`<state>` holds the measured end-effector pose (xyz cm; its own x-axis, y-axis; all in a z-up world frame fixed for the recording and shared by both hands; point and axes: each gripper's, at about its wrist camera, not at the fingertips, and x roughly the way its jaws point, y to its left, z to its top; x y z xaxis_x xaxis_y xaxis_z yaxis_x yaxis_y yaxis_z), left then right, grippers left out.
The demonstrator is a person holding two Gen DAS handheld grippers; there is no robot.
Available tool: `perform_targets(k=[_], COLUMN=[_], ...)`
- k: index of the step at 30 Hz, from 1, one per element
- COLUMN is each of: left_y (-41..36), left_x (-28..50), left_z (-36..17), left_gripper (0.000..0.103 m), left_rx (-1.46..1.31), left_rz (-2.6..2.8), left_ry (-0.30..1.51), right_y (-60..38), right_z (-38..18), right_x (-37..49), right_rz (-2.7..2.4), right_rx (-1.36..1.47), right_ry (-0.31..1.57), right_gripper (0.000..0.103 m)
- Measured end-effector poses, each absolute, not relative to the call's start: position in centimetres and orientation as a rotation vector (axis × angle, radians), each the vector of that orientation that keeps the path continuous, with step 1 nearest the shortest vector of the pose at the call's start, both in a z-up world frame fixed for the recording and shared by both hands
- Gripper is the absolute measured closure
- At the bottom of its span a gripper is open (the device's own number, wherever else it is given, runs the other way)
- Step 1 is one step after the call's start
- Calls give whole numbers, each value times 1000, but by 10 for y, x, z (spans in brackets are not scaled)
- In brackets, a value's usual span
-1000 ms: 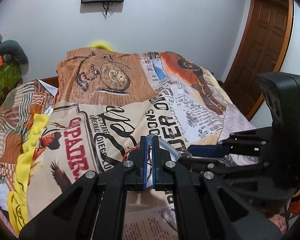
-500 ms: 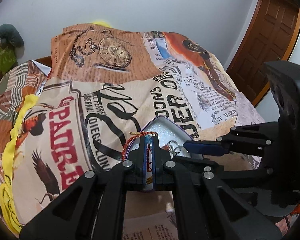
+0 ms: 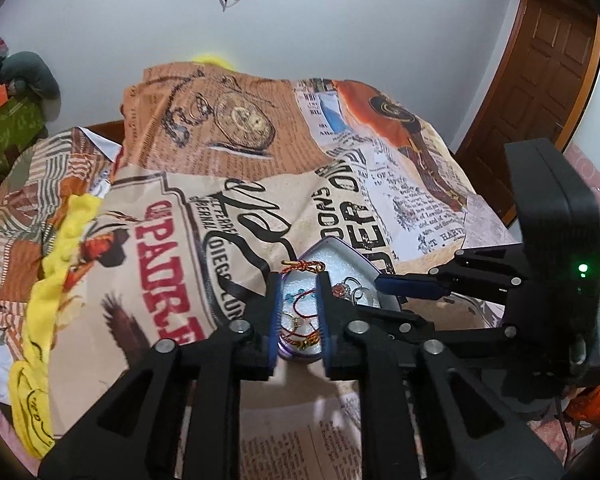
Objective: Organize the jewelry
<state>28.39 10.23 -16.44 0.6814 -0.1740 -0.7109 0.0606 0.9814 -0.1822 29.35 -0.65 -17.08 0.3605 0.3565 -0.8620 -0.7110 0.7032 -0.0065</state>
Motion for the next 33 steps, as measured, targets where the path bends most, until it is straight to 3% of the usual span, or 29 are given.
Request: perform_targets(k=[5, 21, 33], left_y=[108, 83, 13], left_x=[267, 233, 229], left_z=[-150, -130, -149], left_gripper=[75, 75, 73], left_rx=[-146, -122, -82], left_rz=[-114, -120, -206], left_ry=[782, 791, 881], right_y=[-8, -63, -147], right_z=[-157, -109, -116], right_x=[285, 248, 236], right_rz=[688, 657, 605], right_rx=[-432, -389, -314], right_ry=[927, 818, 870], right_gripper=[66, 66, 66])
